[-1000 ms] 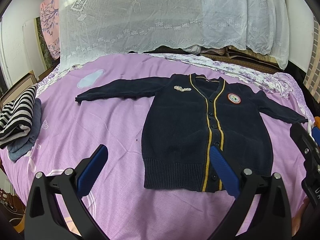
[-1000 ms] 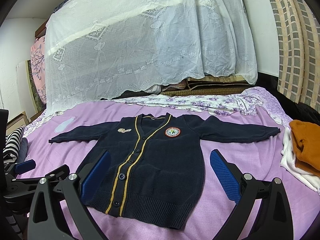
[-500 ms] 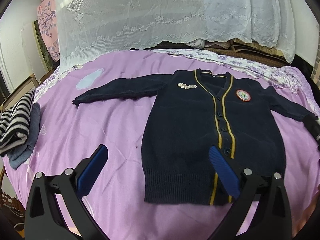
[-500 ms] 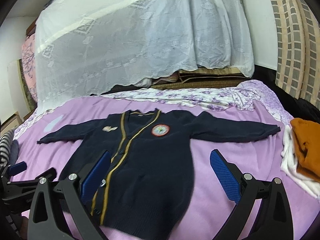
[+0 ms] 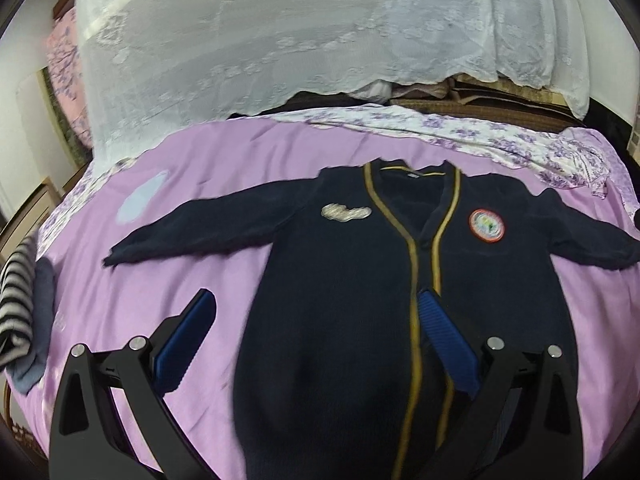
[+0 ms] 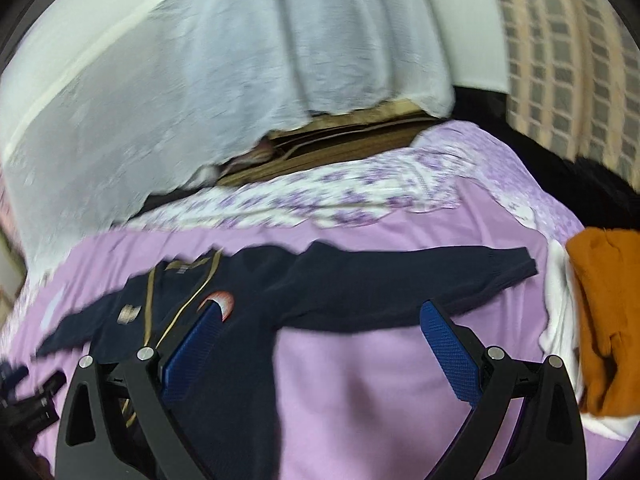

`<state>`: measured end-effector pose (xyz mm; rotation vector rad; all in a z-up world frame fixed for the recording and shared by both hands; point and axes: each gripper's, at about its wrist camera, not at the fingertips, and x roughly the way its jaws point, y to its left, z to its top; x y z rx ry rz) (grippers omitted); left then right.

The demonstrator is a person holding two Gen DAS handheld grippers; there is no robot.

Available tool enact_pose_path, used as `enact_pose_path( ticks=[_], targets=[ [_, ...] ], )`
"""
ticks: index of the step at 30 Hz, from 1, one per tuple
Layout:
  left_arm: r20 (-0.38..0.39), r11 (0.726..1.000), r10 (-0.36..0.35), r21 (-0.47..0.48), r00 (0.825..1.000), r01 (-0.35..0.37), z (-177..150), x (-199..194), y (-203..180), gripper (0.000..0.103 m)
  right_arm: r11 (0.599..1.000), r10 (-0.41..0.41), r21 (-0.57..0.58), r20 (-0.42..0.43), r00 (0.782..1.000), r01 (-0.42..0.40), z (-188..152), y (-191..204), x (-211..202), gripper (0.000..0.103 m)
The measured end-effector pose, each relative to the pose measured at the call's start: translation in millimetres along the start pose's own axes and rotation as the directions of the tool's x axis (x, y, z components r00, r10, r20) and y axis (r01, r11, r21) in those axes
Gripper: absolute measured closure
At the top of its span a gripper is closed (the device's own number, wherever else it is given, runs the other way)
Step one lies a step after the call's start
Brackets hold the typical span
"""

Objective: Fold small clothes
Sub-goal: 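Grasp the navy cardigan's sleeve cuff with the right gripper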

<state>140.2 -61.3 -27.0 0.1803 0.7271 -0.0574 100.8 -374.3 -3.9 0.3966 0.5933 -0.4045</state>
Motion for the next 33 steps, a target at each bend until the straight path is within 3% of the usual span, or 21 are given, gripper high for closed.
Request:
enact_pose_path(
  ticks=[7,13,16,18,22,29,33],
  targets=[
    [-0.038,0.996,-0.075,0.04,0.996,0.077,38.5,43.3,-63.0,0.004,0.975,-0.062,0.213,-0.011,0.998,0.063,25.6,-68.6,25.8,0.003],
    [-0.109,0.995,-0.071,0.066,0.991,0.079,38.3,93.0,-99.6,0.004,0.935,-0.075,0.344,-0.039,0.996,0.084,18.9,-112.5,37.8,0.008],
    [-0.192,0.995,-0.066,0.063,0.979,0.08,26.5,123.2,-100.1,0.004,0.923,-0.082,0.372,-0.064,0.995,0.1,10.8,-122.6,43.9,0.019],
    [-0.252,0.992,-0.122,0.009,0.96,0.128,25.3,135.8,-92.6,0.004,0.913,-0.081,0.394,-0.084,0.993,0.108,5.8,-128.0,49.9,0.03],
    [-0.265,0.983,-0.182,-0.067,0.947,0.17,25.4,142.5,-80.3,0.004,0.89,-0.073,0.438,-0.13,0.989,0.124,-1.3,-137.3,67.2,0.047],
    [-0.262,0.986,-0.168,-0.051,0.95,0.16,22.6,139.8,-84.0,0.004,0.837,-0.05,0.525,-0.21,0.976,0.155,-6.1,-151.7,99.3,0.051],
    [-0.26,0.986,-0.164,-0.047,0.951,0.158,22.5,140.4,-83.8,0.004,0.78,-0.048,0.599,-0.23,0.972,0.18,-8.7,-164.5,114.4,0.051]
  ],
)
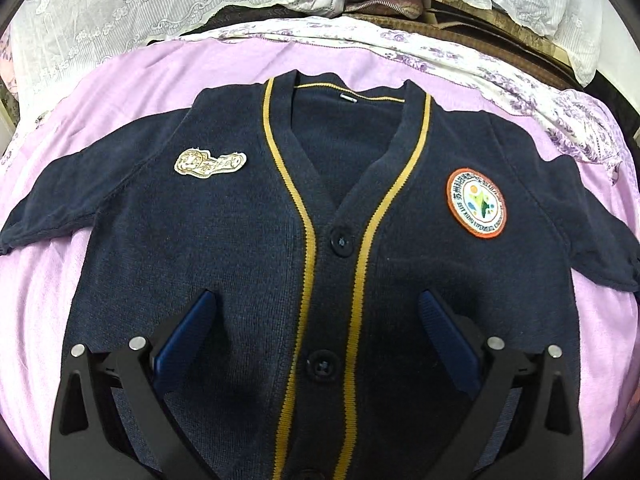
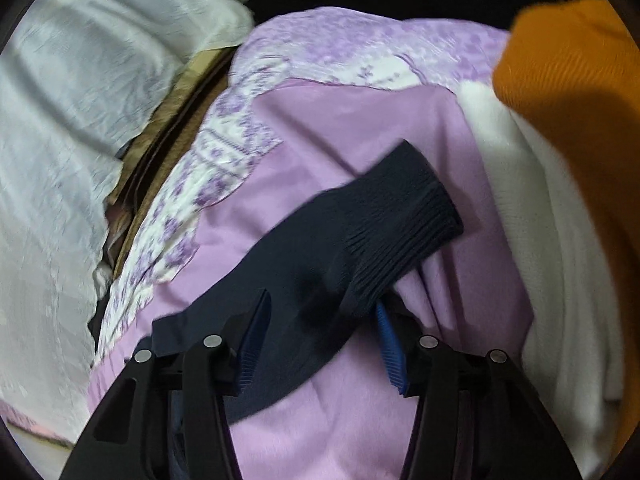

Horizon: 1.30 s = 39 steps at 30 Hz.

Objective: Fold small clothes
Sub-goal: 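Grasp the navy cardigan's sleeve cuff with the right gripper, then lift the sleeve with the right gripper and lay it across the cardigan body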

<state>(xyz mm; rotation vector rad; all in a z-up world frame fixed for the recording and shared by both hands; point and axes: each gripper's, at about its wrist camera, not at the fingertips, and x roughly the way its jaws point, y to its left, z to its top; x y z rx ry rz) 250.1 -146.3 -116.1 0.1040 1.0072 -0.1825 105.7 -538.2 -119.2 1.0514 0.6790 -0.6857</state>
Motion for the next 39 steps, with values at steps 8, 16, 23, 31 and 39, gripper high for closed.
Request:
enact_pose_path(
  ticks=[8,16,23,31,39],
  targets=[
    [-0.003,1.0,0.019,0.015,1.0,-0.019,-0.1,-0.5,-3.2,0.004,0.997,-0.031,-0.065,0.096,0.995,0.037,-4.1,2.3,-1.8,0.089],
    [0.061,0.971,0.181,0.144,0.981,-0.189,41.1,-18.2,-47.1,0.004,0.976,0.12,-0.208,0.277,0.953,-0.062,-6.3,27.1,-54.2,0.093],
    [-0.021,0.965,0.176,0.201,0.984,-0.168,55.2,26.0,-102.6,0.004,0.985,0.038,-0.174,0.214,0.976,0.0,1.2,16.3,-36.0,0.093],
    [-0.01,0.971,0.117,0.21,0.993,-0.112,48.7,18.1,-88.8,0.004,0.989,0.009,-0.148,0.164,0.986,0.015,-6.5,9.0,-20.2,0.092],
    [0.053,0.967,0.214,0.127,0.975,-0.219,55.1,-12.1,16.1,0.004,0.969,0.035,-0.248,0.207,0.978,0.018,-14.1,34.1,-37.5,0.092]
  ],
)
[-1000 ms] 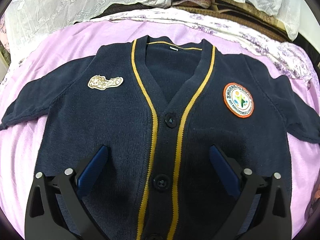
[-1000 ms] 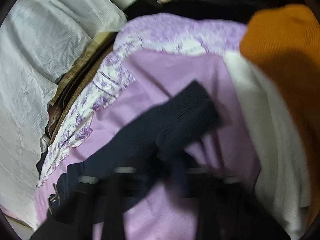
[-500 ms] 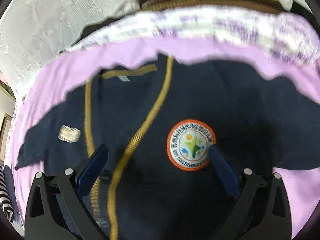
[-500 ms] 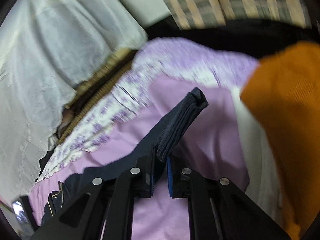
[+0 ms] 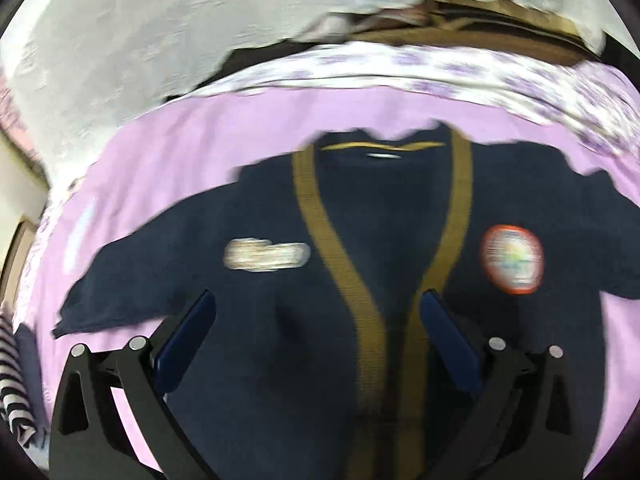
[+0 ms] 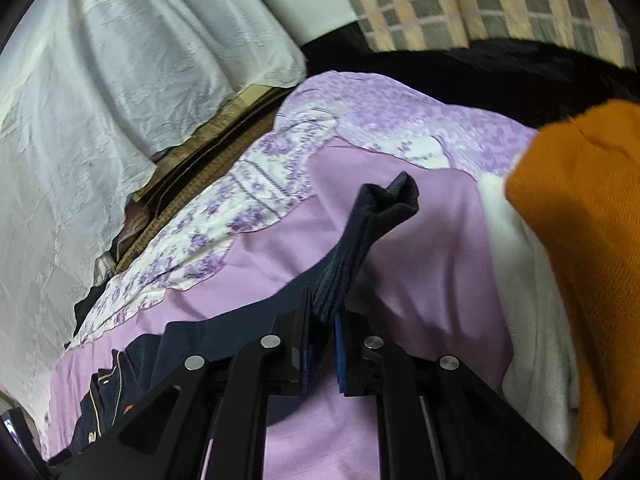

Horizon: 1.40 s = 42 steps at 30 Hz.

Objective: Fold small clothes
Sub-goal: 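Lift the sleeve with the right gripper and lay it across the cardigan body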

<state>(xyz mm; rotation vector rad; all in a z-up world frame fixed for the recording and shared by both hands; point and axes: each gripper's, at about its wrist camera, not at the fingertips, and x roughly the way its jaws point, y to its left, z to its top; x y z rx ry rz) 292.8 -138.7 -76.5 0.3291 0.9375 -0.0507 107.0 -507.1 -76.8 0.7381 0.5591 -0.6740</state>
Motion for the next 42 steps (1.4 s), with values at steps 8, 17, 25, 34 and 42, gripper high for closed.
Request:
enact_pose_path(
  ticks=[8,17,25,34,42],
  targets=[
    [-0.07,0.988,0.076,-0.13,0.995,-0.084,-26.1,48.9,73.7,0.004,0.997,0.032,-0.067,0.018,0.999,-0.031,-0.7,41.6,-16.6,0.092],
    [-0.089,0.981,-0.001,-0.195,0.996,-0.017,-23.9,61.7,104.4,0.004,0.987,0.081,-0.139,0.021,0.996,-0.078,-12.2,103.2,-26.0,0.092],
    [-0.08,0.958,0.036,-0.281,0.996,-0.057,-21.7,78.5,146.3,0.004,0.976,0.108,-0.19,0.017,0.994,-0.103,-20.8,144.4,-26.9,0.093],
    [-0.027,0.958,0.131,-0.254,0.991,-0.133,-32.9,72.3,133.4,0.004,0.961,0.161,-0.227,-0.014,0.987,-0.16,-34.2,181.9,-23.6,0.093],
    [-0.031,0.955,0.122,-0.268,0.992,-0.126,-34.5,72.1,135.7,0.004,0.94,0.215,-0.262,-0.035,0.976,-0.216,-47.3,217.2,-26.8,0.093]
  ],
)
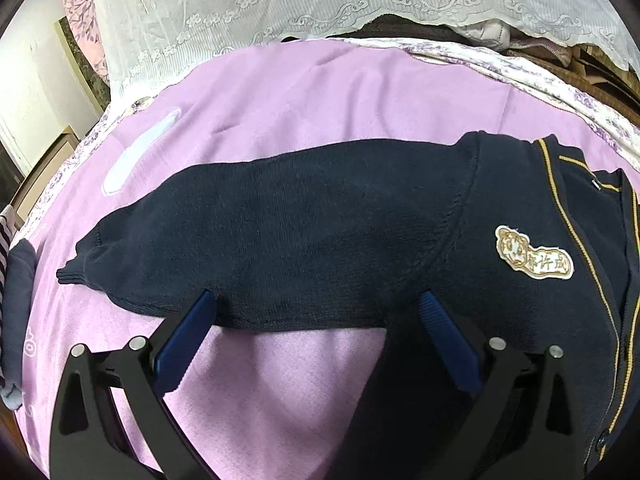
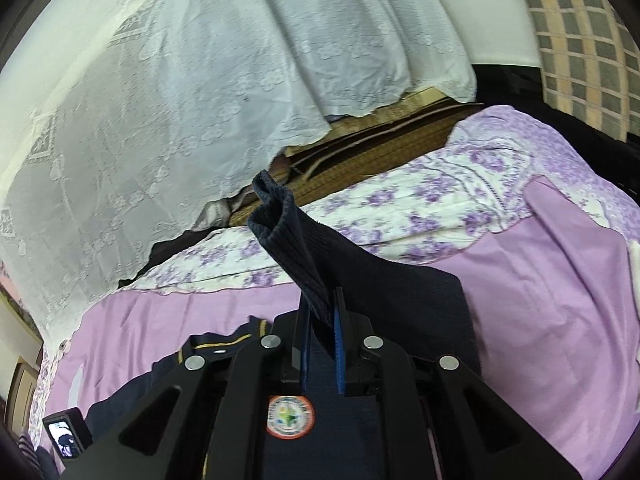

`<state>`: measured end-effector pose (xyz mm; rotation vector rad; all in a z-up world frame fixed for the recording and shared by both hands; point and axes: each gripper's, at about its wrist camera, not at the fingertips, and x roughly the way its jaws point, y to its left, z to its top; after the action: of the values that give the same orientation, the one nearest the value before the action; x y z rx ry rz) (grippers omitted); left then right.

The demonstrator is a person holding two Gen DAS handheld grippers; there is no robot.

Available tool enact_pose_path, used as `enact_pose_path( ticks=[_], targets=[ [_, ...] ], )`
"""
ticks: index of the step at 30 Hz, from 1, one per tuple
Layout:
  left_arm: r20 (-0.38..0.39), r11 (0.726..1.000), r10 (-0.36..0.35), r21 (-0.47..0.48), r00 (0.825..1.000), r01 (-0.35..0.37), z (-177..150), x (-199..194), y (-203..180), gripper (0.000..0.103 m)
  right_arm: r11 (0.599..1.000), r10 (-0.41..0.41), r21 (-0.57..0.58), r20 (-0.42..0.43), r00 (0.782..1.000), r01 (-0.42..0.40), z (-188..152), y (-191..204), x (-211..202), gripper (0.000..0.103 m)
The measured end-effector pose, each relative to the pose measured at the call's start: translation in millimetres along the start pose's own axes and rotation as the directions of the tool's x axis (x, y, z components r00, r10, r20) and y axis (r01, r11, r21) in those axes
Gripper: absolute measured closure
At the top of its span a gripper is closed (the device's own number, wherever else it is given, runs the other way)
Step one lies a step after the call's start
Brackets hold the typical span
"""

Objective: Fold small clothes
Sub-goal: 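Lift the sleeve with the right gripper and lay it across the cardigan body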

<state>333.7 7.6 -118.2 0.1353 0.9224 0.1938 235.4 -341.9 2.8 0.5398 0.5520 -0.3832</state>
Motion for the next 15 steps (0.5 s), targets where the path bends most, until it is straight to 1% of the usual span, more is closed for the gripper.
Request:
enact_pose_path(
  ticks=[15],
  targets=[
    [0.002,1.0,0.012,0.009,1.0,-0.012,-1.2,1.4,-2.3,0.004,0.993,0.09,-0.066,-0.064,0.994,-0.094,-17.8,65.2,21.2,0.093]
  ],
)
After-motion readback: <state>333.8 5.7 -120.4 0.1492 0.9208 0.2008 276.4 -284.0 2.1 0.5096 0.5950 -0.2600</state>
